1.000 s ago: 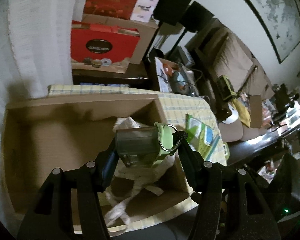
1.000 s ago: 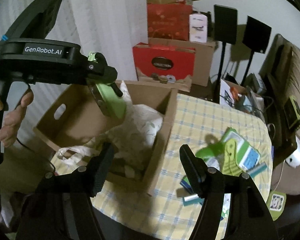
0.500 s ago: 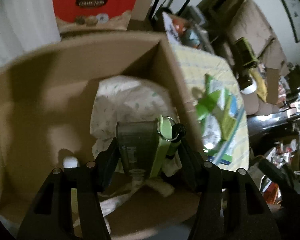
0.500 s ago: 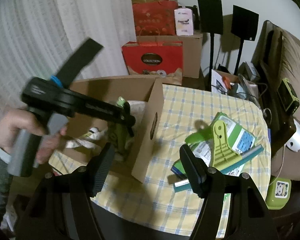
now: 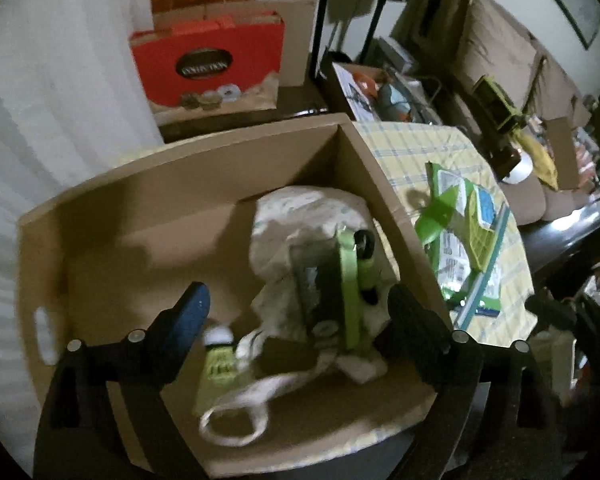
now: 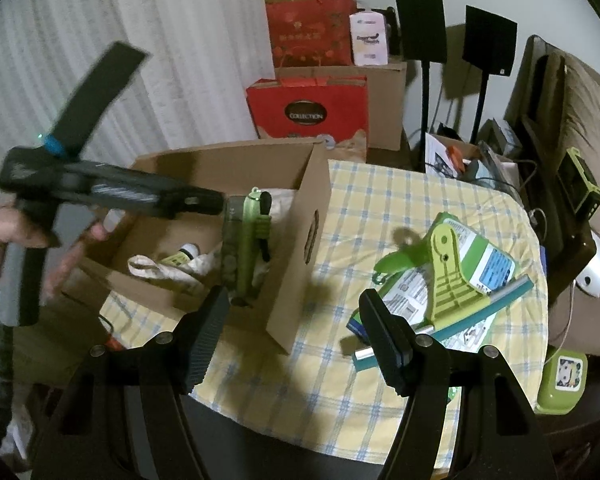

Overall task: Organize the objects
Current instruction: 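Lower the green Health package into the box and open the left gripper, then withdraw both grippers from the box toward the items on the table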

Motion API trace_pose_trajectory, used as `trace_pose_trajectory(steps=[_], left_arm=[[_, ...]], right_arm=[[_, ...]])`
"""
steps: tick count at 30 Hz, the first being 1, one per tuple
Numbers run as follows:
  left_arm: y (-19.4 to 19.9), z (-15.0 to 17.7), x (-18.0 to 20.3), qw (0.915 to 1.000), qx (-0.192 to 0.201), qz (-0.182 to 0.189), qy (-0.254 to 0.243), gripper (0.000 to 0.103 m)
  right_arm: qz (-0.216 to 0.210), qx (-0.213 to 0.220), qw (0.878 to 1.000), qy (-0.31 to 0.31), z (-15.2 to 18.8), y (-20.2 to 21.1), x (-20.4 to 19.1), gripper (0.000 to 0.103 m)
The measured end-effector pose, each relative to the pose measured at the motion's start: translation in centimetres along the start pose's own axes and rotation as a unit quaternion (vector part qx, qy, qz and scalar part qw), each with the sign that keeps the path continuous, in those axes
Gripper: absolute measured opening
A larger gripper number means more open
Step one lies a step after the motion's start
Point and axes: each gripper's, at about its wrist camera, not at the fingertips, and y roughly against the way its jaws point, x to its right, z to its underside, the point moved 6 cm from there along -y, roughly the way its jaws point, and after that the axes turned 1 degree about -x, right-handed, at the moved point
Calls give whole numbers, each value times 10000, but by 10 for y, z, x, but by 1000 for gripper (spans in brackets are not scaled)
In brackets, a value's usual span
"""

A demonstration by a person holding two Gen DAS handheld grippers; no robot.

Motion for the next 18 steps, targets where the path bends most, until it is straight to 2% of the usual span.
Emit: trace_pose_trajectory(steps=[5, 11, 15, 18], left_arm=[[16, 29, -13, 9990, 94, 311, 314, 90], [35, 49, -17, 9941, 509, 636, 716, 90], [49, 55, -4, 9908, 834, 810, 687, 95], [58, 60, 10, 9893, 999, 874, 602, 96]], right_arm=[[129, 99, 9998, -64, 3, 5, 5, 69], [495, 163, 9984, -231, 7, 15, 23, 74], [834, 307, 9953, -377, 11, 29, 39, 80], [1029, 414, 9926, -490, 13, 40, 50, 82]])
